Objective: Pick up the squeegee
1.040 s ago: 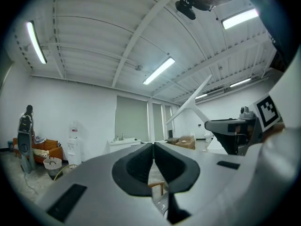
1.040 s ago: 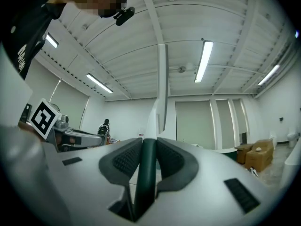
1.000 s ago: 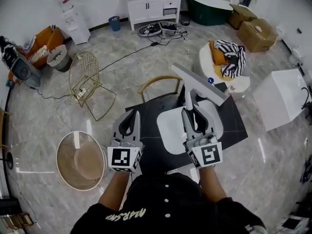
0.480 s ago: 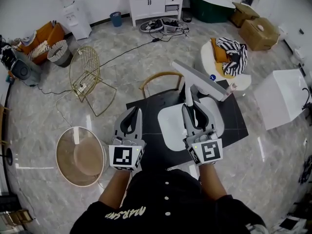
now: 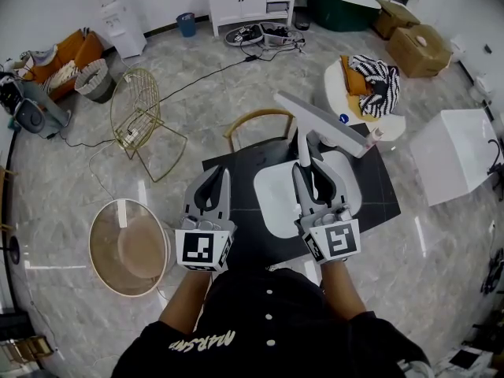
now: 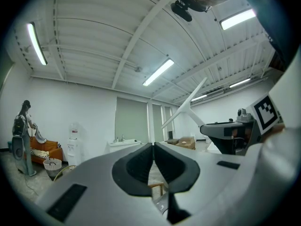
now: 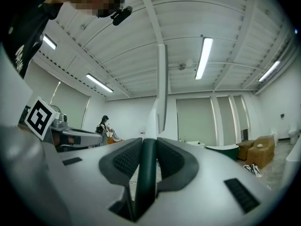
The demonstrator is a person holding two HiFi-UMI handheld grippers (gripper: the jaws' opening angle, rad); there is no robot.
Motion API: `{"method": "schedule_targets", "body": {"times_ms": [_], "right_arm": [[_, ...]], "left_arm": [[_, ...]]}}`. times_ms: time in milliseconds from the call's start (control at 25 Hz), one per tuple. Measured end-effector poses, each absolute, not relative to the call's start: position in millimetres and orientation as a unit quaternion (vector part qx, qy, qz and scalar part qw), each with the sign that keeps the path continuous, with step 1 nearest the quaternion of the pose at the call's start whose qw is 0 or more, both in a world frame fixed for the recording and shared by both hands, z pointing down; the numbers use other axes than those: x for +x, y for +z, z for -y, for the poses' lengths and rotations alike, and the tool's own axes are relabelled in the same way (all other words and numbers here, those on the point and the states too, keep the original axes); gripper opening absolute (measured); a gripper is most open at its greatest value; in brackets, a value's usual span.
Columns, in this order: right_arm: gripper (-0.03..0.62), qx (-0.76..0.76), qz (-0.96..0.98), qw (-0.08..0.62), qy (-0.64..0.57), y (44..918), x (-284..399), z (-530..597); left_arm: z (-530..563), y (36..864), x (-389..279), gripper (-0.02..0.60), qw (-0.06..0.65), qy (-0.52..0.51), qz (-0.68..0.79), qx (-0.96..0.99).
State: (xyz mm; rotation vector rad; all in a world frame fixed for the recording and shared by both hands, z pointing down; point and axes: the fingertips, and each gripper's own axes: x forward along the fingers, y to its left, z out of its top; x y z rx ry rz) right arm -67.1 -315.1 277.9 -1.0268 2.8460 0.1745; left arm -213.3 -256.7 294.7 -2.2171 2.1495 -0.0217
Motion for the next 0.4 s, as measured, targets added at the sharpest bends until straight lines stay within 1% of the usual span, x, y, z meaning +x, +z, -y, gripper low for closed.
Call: {"method": "schedule_targets", "body": {"times_ms": [400], "right_arm": [[0.089,-0.34,-0.937,0.054,0.055,279.6,-66.8,314.1]], "left_arm": [[257.6,296.0,-208.1,0.02,0.023,-0.007,-0.692,-0.721]]}}
